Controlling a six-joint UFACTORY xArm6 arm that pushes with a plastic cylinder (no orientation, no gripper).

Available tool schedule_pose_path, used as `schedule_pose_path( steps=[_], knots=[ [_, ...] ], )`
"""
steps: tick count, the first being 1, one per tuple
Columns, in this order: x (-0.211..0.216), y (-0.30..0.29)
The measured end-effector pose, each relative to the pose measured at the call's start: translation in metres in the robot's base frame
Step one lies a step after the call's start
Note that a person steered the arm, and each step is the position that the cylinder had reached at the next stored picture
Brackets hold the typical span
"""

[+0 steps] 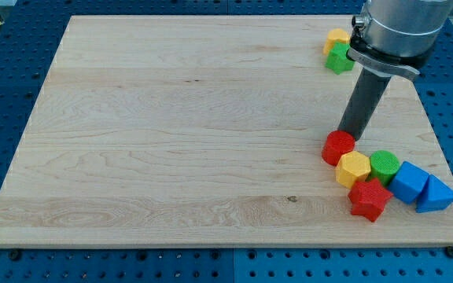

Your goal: Push the yellow heart and green star down a bit

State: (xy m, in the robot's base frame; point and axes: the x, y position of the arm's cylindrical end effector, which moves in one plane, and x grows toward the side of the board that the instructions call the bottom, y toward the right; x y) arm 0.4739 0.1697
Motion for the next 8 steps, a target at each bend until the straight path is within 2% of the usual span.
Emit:
schedule_pose_path(
  steps=[1,3,4,5,6,7,8],
  knots=[
    [-0.037,-0.011],
    [-0.142,-0.037],
    [-0.146,-0.04],
    [-0.205,-0.051],
    [-0.242,-0.031],
    [-0.237,0.006],
    [-0.233,0.006]
  ],
)
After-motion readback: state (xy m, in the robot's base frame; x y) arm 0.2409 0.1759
